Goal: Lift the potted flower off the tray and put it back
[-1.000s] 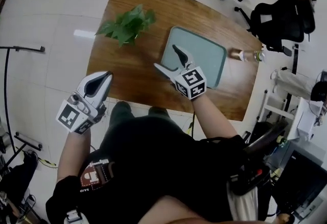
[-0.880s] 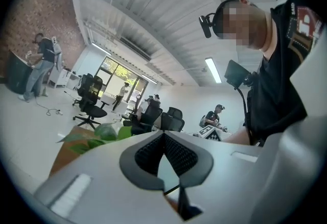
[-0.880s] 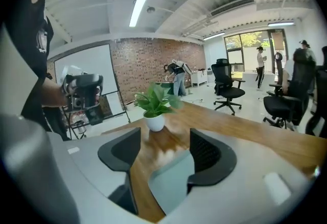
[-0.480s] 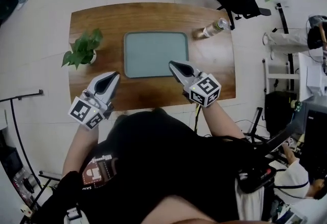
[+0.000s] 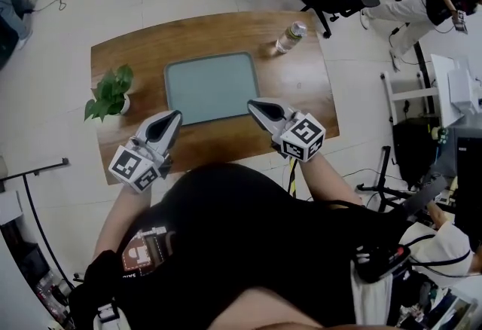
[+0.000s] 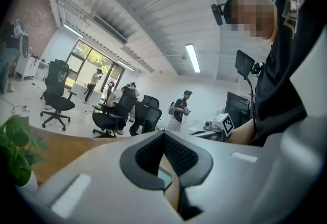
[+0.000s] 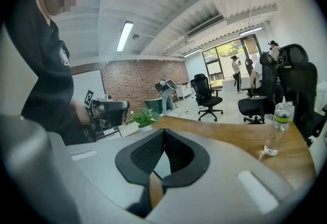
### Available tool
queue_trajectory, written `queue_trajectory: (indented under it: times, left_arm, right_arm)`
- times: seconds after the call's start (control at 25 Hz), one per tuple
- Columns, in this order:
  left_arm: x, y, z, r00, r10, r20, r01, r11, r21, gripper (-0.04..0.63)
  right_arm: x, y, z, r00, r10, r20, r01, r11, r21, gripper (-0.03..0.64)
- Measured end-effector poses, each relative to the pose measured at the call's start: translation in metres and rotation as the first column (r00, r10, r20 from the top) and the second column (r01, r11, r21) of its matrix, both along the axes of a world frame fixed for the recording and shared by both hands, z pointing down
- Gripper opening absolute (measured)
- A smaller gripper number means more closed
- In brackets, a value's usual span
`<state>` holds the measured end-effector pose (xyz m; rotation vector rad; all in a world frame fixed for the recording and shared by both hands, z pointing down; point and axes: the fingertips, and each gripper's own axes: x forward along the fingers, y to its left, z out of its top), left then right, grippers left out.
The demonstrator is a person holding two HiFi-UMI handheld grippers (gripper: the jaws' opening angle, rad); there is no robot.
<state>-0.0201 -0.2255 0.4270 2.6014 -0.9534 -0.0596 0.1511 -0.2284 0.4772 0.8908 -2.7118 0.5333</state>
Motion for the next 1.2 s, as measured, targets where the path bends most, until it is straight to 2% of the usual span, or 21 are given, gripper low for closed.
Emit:
queue_trajectory:
  times: [0.16,0.4,0.72,0.8,1.0,1.2]
  left_arm:
    - [0.0,-0.002,-0.008,0.999,-0.009,-0.036,0.009,1.0,0.008,-0.005]
    - [-0.003,0.0,-0.011,0.999,-0.014,-0.032,0.014,1.0,0.011,-0.005]
    - [-0.024,0.007,-0.01,0.997,-0.068,-0.037,0.068,0.998,0.008,-0.005]
    - [-0.034,0.01,-0.011,0.995,-0.09,-0.04,0.09,0.996,0.013,-0.005]
    - [-0.077,0.021,-0.012,0.984,-0.176,-0.021,0.177,0.983,0.044,-0.005]
    - [-0.139,0.039,-0.006,0.962,-0.273,-0.017,0.273,0.961,0.05,-0.005]
  right_arm:
    - [0.005,0.0,-0.001,1.0,0.005,-0.004,-0.004,1.0,0.006,0.015]
    - [0.0,-0.002,-0.001,1.0,-0.004,0.0,0.004,1.0,0.008,0.015]
    - [-0.024,-0.005,-0.002,0.998,-0.069,0.0,0.069,0.998,0.006,0.028]
    - [-0.038,-0.005,0.0,0.994,-0.111,-0.014,0.111,0.994,0.015,0.073]
    - [-0.098,-0.012,0.012,0.965,-0.247,-0.09,0.251,0.967,0.04,0.289]
    - [-0.178,-0.034,0.041,0.941,-0.29,-0.174,0.304,0.951,0.061,0.453]
